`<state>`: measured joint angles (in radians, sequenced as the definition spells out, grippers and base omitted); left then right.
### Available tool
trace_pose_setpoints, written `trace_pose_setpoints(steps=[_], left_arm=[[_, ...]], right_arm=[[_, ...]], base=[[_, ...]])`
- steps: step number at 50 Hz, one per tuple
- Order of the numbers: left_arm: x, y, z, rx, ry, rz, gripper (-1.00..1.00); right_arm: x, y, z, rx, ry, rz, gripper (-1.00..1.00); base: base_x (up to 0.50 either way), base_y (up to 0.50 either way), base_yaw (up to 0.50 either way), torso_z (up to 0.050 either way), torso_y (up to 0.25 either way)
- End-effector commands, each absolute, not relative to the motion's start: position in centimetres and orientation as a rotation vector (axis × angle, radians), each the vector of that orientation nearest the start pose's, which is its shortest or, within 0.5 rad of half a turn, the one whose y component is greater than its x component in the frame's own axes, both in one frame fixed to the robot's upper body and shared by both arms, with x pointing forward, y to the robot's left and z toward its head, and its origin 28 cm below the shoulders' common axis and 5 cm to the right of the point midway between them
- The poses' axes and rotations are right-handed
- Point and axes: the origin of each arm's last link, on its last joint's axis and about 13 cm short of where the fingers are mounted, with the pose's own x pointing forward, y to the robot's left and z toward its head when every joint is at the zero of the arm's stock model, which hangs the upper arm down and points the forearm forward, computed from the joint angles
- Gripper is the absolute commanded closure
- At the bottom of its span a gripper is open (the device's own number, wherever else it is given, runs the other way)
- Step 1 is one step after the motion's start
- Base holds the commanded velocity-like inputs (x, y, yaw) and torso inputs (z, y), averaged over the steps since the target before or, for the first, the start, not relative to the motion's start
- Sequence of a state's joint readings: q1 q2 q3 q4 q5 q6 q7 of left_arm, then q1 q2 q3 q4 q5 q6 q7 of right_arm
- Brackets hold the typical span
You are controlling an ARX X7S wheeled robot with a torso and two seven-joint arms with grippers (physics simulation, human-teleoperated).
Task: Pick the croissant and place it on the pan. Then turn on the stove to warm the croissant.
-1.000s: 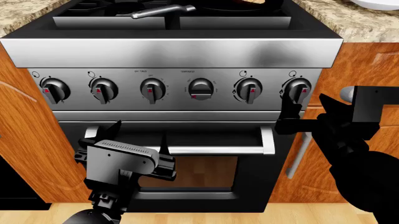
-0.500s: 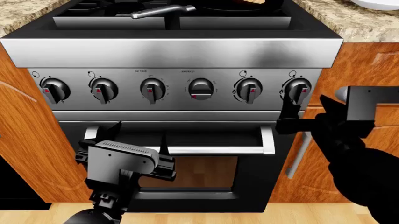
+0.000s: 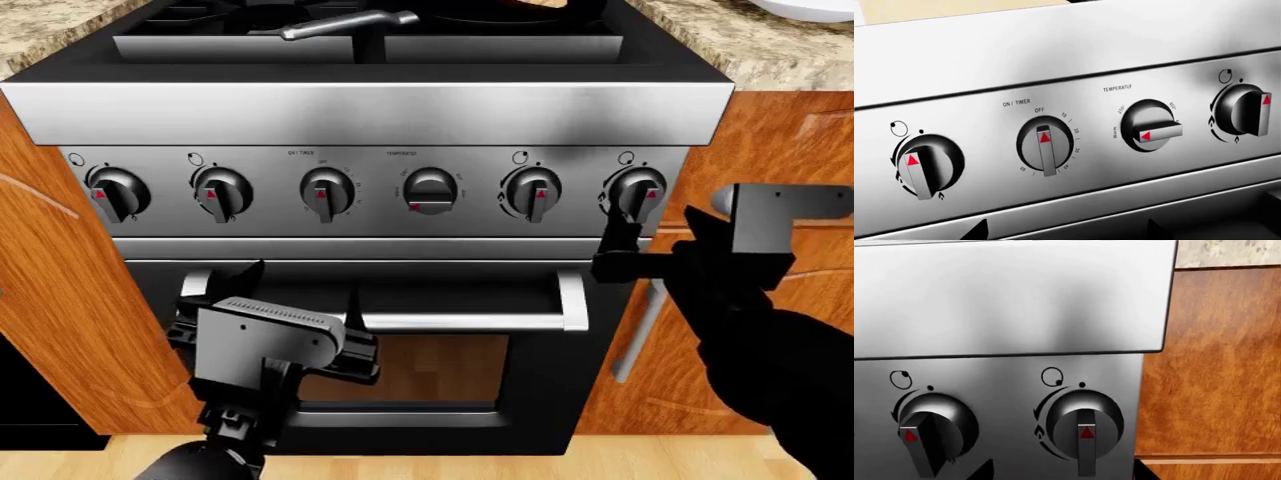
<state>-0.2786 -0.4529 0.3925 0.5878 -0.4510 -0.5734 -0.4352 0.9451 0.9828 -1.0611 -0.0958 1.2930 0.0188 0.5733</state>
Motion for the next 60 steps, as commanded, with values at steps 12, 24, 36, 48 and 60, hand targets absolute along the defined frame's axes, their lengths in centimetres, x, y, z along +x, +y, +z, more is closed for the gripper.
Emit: trace_pose_setpoints(steps=[12,24,36,48,60], left_arm=[[21.8,19.8,13.0,0.120,-0.092,-0.151,-1.00],[21.7,19.9,12.9,0.117,-0.090,-0.144,-1.00],[21.8,19.9,12.9,0.119,-0.089,-0.141,-1.00],[21.9,20.0,13.0,0.122,-0.090,-0.138,-1.00],[21.8,20.0,12.9,0.121,-0.087,-0.133,-1.00]], right_arm=[[29.1,-18.3,17.9,0.021,0.042,0.015,-1.00],[29.6,-18.4,17.3,0.017,0.059,0.006,-1.00],[30.3,-18.5,16.9,0.014,0.067,-0.005,-1.00],[31.0,-18.6,16.6,0.014,0.073,-0.013,-1.00],[31.3,-18.6,16.4,0.011,0.079,-0.015,-1.00]], base=[[0.00,0.00,0.00,0.000,0.000],[0.00,0.00,0.00,0.000,0.000],[0.00,0.00,0.00,0.000,0.000],[0.00,0.00,0.00,0.000,0.000],[0.00,0.00,0.00,0.000,0.000]])
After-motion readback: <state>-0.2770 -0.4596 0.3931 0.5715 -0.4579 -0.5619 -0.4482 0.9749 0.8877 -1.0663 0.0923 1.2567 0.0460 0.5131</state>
